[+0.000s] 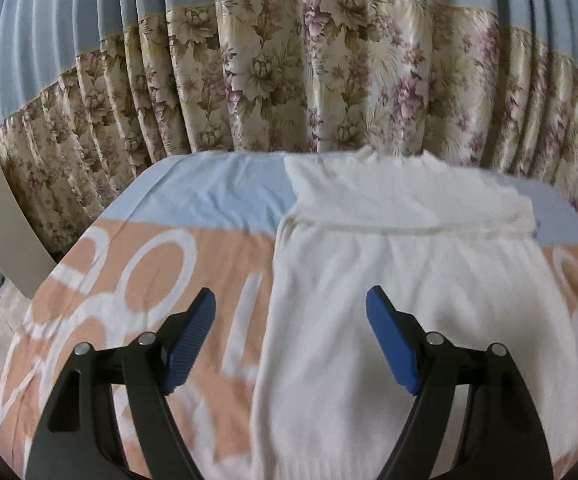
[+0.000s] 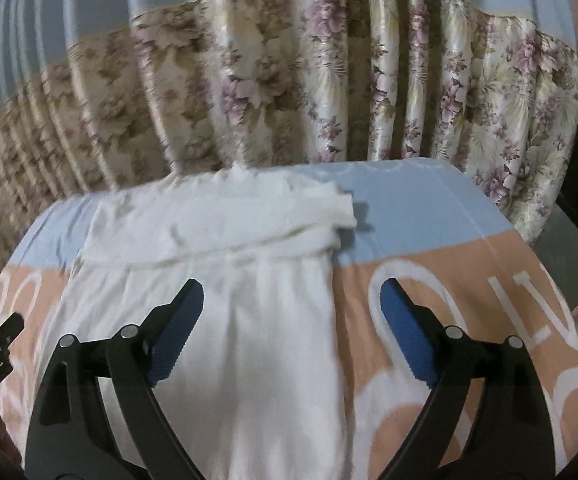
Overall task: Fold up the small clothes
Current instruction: 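Move both grippers back over the sweater toward its ribbed hem, then close the right gripper on the ribbed hem while the left gripper grasps the hem too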
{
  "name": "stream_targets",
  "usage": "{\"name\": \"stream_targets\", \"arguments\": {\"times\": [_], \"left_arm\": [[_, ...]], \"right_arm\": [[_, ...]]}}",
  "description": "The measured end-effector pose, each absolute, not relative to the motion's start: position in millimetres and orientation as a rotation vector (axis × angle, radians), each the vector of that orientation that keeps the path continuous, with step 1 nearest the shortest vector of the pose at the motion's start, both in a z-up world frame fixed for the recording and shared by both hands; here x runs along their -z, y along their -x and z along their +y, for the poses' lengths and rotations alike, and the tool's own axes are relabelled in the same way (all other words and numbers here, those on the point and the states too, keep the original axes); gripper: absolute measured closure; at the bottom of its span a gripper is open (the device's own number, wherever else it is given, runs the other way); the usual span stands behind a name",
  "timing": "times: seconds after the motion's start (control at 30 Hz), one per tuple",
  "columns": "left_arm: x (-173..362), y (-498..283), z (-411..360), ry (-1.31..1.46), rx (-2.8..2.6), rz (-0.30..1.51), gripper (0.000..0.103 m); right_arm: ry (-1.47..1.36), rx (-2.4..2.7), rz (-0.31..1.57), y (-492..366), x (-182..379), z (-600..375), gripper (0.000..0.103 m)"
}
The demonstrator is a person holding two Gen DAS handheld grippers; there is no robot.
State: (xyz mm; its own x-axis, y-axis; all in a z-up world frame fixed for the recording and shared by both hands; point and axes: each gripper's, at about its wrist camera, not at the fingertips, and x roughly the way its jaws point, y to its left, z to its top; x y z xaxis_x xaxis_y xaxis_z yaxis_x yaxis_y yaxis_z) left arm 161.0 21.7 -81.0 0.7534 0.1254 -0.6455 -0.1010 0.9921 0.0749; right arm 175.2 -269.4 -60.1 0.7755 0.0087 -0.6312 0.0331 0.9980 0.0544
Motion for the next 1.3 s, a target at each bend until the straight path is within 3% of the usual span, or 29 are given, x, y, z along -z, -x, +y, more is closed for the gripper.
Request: {"name": "stream_targets", "arguments": {"times": [0.33,0.73,0.9,1.03,1.13,1.2,1.3], "left_arm": [[122,-78,28,-0.057,-0.144,0.761,0.025],[135,-55,24,-0.061,-0.105,0.791,0.025],[140,-49,20,-0.046,-0.106,0.794,0.024],[139,-46,22,-0.035,-0.115,0.779,0.022],[140,-48,24,-0.022,-0.12,0.783,0.021],[140,-48,23,-0.026,-0.117,0.785,0.02],[141,-48,20,-0.039,-0.11,0.788,0.02]], "right_arm": [[-0.004,0.028,0.72,-70,103,-283,0.015],[-0.037,0.012,0.825,-49,137,-283,0.015],[-0.023,0.0,0.859,-54,147,-274,0.037],[-0.028,-0.014,0.883,-56,156,-274,0.04],[-0.008,-0.045,0.885,-57,157,-268,0.051],[0.022,-0.086,0.877,-56,156,-261,0.071],[0.043,-0.108,0.871,-55,156,-256,0.084]]}}
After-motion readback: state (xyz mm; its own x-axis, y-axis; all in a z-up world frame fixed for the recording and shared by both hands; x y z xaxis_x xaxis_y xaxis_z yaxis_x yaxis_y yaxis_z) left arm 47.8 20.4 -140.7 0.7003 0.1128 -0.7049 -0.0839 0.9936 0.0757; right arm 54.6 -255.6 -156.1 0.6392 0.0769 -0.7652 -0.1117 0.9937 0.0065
